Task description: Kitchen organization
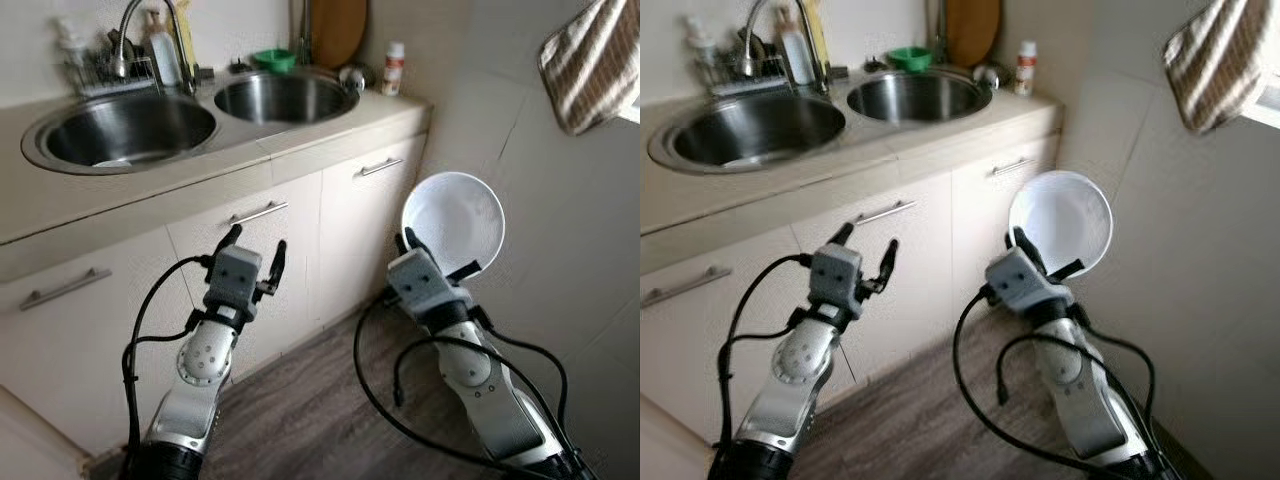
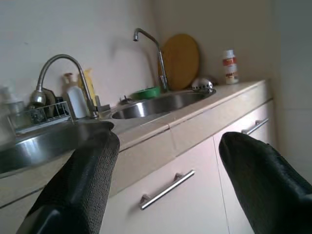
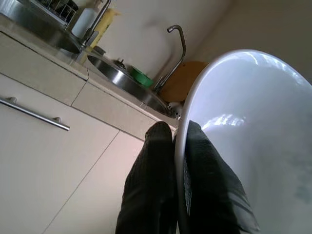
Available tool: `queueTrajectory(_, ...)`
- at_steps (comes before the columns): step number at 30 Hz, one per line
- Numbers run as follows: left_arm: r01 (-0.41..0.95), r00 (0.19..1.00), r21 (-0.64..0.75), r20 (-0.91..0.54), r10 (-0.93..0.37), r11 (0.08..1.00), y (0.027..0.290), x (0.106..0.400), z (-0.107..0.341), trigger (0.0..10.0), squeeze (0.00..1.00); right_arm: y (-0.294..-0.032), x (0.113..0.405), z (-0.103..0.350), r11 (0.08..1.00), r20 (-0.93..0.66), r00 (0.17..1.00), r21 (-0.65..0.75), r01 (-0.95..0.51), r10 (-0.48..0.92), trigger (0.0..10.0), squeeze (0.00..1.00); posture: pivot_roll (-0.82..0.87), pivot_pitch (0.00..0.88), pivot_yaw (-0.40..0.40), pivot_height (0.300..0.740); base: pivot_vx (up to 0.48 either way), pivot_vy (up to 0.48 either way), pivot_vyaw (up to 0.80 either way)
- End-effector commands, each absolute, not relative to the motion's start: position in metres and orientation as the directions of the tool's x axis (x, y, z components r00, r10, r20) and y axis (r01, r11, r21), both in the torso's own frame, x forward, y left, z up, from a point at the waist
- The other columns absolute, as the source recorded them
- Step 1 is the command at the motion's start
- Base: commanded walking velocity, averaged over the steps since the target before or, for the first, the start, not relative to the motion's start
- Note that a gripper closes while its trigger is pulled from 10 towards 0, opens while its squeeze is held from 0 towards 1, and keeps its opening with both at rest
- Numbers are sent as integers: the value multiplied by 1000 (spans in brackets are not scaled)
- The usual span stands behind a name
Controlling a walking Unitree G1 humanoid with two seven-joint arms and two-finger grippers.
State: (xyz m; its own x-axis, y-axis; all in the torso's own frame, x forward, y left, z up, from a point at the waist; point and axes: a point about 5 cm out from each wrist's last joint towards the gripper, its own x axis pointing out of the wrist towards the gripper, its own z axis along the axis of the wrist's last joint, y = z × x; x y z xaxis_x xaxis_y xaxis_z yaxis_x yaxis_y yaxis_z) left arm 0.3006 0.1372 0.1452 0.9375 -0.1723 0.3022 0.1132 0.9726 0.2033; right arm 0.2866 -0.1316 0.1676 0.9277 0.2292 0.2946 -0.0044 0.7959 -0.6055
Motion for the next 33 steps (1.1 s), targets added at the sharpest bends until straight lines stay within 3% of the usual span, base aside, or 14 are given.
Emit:
queueTrajectory(1, 115, 920, 199, 348, -180, 973, 133, 303, 158, 10000, 0, -135, 287, 182, 822, 370, 907, -567, 50, 200, 0, 0, 44, 0, -5, 740, 454, 0, 800)
queueTrajectory(28, 116, 913, 219, 360, -190, 969, 130, 302, 163, 10000, 0, -135, 289, 188, 875, 425, 889, -481, 62, 171, 0, 0, 46, 0, -5, 740, 343, 0, 0)
queueTrajectory(33, 116, 913, 218, 361, -190, 969, 130, 302, 163, 10000, 0, -136, 290, 188, 874, 424, 891, -481, 72, 161, 0, 0, 45, 0, -5, 740, 322, 0, 800)
